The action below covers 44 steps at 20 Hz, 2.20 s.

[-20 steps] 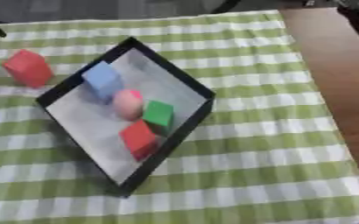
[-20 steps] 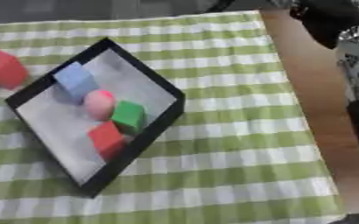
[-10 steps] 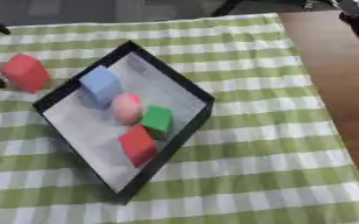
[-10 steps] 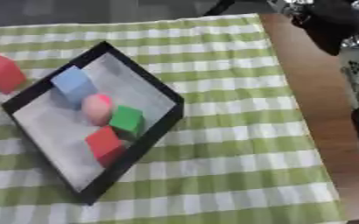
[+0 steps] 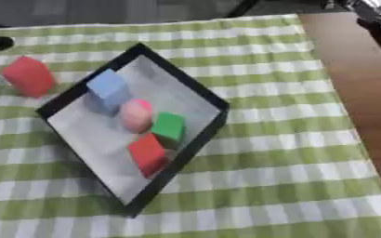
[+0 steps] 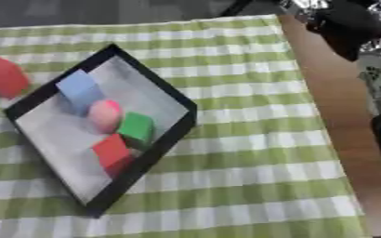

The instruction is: Pick up objects on the table and place them in the box.

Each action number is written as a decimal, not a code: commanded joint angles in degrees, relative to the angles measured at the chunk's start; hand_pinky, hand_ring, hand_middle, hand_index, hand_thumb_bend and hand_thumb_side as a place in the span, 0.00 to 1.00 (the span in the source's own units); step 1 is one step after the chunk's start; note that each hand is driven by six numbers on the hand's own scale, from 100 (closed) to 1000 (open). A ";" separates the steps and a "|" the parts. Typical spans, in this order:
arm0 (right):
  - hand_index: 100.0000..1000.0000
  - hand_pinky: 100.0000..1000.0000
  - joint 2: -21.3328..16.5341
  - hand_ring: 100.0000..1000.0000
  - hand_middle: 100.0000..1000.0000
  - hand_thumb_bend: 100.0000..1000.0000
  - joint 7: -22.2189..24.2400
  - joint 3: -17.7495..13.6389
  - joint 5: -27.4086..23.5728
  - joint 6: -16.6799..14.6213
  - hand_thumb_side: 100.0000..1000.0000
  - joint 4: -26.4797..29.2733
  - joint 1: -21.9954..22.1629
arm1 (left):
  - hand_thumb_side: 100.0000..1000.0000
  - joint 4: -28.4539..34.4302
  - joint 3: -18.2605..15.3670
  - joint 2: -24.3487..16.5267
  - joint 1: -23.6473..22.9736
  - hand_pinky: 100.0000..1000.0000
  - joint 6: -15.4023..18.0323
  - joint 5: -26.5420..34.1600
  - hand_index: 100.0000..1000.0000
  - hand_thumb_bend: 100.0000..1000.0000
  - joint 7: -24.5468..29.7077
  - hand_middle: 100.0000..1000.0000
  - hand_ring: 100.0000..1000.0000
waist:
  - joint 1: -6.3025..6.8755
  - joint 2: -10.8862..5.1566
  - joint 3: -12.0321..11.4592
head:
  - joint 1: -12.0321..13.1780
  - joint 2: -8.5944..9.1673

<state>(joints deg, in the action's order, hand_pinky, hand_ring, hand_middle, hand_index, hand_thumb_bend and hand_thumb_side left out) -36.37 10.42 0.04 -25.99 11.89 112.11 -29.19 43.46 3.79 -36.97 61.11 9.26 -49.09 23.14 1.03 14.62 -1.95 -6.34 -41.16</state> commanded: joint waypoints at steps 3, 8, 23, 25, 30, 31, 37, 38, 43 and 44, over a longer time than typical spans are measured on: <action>0.74 0.87 -1.84 0.70 0.58 0.17 0.18 -0.46 0.17 0.07 0.20 0.05 -0.36 | 0.76 0.09 1.04 -0.70 1.70 0.75 0.36 -0.05 0.78 0.54 1.38 0.67 0.70 | 0.64 -0.80 -0.13 | -0.33 0.00; 0.74 0.87 -1.78 0.70 0.58 0.17 0.11 -0.40 0.20 0.21 0.20 -0.02 -0.29 | 0.82 -1.40 1.34 0.23 2.11 0.77 -0.15 -1.91 0.79 0.61 5.06 0.65 0.73 | 0.89 -0.99 -0.10 | -0.42 -0.05; 0.74 0.88 -1.69 0.70 0.58 0.16 0.23 -0.25 0.59 0.49 0.20 -0.33 -0.24 | 0.70 -1.80 1.75 1.22 2.45 0.85 0.34 -3.71 0.83 0.80 12.76 0.71 0.81 | 0.94 -0.88 -0.12 | -0.52 -0.15; 0.74 0.88 -1.71 0.70 0.58 0.16 0.28 -0.24 0.64 0.50 0.20 -0.35 -0.23 | 0.68 -1.63 1.89 1.30 2.37 0.86 0.41 -3.81 0.83 0.81 13.16 0.72 0.81 | 0.92 -0.86 -0.11 | -0.55 -0.17; 0.74 0.88 -1.84 0.70 0.58 0.16 0.19 -0.34 0.70 0.46 0.20 -0.44 -0.02 | 0.50 1.28 0.60 0.66 2.10 0.95 1.70 0.48 0.86 0.73 13.31 0.78 0.87 | 0.89 -0.89 -0.18 | -0.83 -0.34; 0.74 0.88 -1.89 0.70 0.58 0.16 0.16 -0.37 0.71 0.45 0.21 -0.47 0.08 | 0.43 2.34 0.31 0.23 2.07 0.96 2.22 1.97 0.86 0.70 13.45 0.78 0.88 | 0.91 -0.91 -0.26 | -0.95 -0.37; 0.74 0.87 -2.03 0.69 0.57 0.15 0.02 -0.46 0.75 0.56 0.21 -0.66 0.35 | 0.00 7.06 0.32 -2.84 1.78 0.96 4.07 7.76 0.81 0.47 15.04 0.77 0.87 | 0.99 -0.95 -0.60 | -1.38 -0.18; 0.74 0.87 -2.04 0.69 0.57 0.15 -0.02 -0.48 0.73 0.56 0.21 -0.66 0.34 | 0.00 7.33 0.64 -3.17 1.72 0.95 4.24 7.93 0.80 0.46 15.09 0.76 0.86 | 1.00 -0.95 -0.58 | -1.39 -0.10; 0.74 0.87 -1.96 0.69 0.57 0.15 -0.10 -0.48 0.60 0.60 0.21 -0.59 0.15 | 0.00 7.11 1.76 -2.92 1.50 0.92 6.61 9.93 0.74 0.45 13.56 0.71 0.80 | 0.94 -0.75 0.07 | -1.15 0.41; 0.74 0.87 -1.96 0.69 0.57 0.14 -0.14 -0.50 0.58 0.60 0.21 -0.58 0.09 | 0.00 7.04 1.88 -2.76 1.53 0.91 7.84 10.57 0.73 0.46 12.89 0.71 0.80 | 0.94 -0.67 0.26 | -1.08 0.53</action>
<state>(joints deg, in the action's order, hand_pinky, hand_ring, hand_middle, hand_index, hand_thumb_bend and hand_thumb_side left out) -36.41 10.43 0.06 -25.49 12.53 111.11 -28.26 49.72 5.66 -37.88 61.65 16.17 -39.35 36.55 1.28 14.62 -1.61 -7.47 -41.22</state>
